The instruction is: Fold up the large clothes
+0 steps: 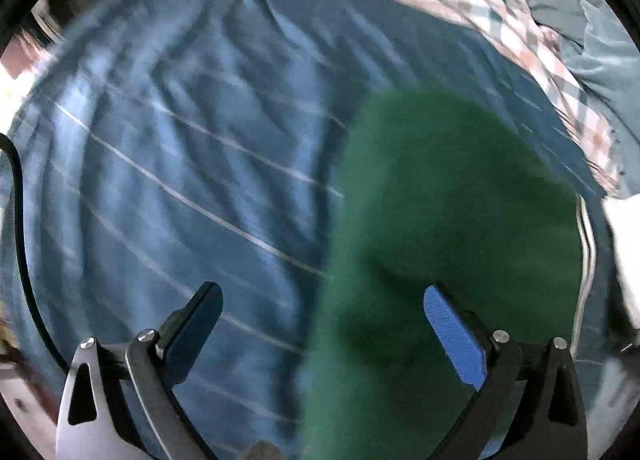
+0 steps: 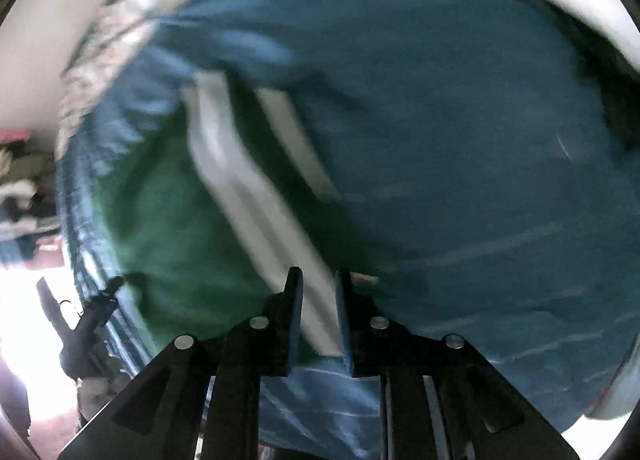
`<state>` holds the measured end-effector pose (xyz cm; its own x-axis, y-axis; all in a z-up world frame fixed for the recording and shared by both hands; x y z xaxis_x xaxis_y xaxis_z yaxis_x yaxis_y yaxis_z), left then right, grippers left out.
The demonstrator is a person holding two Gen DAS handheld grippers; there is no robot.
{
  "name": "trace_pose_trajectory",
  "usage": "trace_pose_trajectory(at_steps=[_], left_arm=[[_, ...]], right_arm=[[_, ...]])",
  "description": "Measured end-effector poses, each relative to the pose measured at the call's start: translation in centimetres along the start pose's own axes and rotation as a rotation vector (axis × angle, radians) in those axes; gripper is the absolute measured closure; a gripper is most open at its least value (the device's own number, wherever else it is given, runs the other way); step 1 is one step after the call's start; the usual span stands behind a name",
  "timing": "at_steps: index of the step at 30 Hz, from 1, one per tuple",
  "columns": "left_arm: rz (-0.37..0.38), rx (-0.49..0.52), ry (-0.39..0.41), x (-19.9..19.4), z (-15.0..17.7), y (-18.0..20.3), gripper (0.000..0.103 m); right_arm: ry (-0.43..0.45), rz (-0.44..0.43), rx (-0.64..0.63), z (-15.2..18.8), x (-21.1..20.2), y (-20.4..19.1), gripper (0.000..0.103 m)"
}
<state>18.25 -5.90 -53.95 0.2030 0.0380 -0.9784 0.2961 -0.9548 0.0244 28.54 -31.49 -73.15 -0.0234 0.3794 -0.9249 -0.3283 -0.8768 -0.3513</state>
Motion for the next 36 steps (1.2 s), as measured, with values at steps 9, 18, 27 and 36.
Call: trace_pose_trajectory(at_steps=[9,18,27,36], left_arm=[[-0.513,-0.012,-0.055,6.6,4.4,-15.2,0.000],[-0.337,-0.142,0.109,9.4,4.9,-17.9,0.000],[-0.218,-0.155,0.010,6.9,0.8,-18.1,0.000],[-0.148,0.093,0.174,-0.4,-6.7,-3.7,0.000]], right_arm=[[-0.053,-0.104,-0.321,-4.4,10.3,-27.9,0.075],[-0.155,0.160,-0.266,-8.1,20.7,-29.1,0.077],[-0.021,0.057,-0.206,-5.3,7.2,-23.6,0.059],[0.066,-0.019,0.013,-9.6,0.6,-4.8,0.034]])
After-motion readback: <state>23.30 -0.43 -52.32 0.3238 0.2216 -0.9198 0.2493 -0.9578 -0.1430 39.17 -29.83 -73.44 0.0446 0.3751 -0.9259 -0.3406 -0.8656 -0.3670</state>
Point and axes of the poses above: each gripper's, at about its wrist camera, not at the fingertips, and x roughly the way its jaws point, y to its right, z to its underside, the point moved 8 cm from there along x, roughly the way its jaws point, and after that the axes turned 3 degrees about -y, right-handed, at the moved point
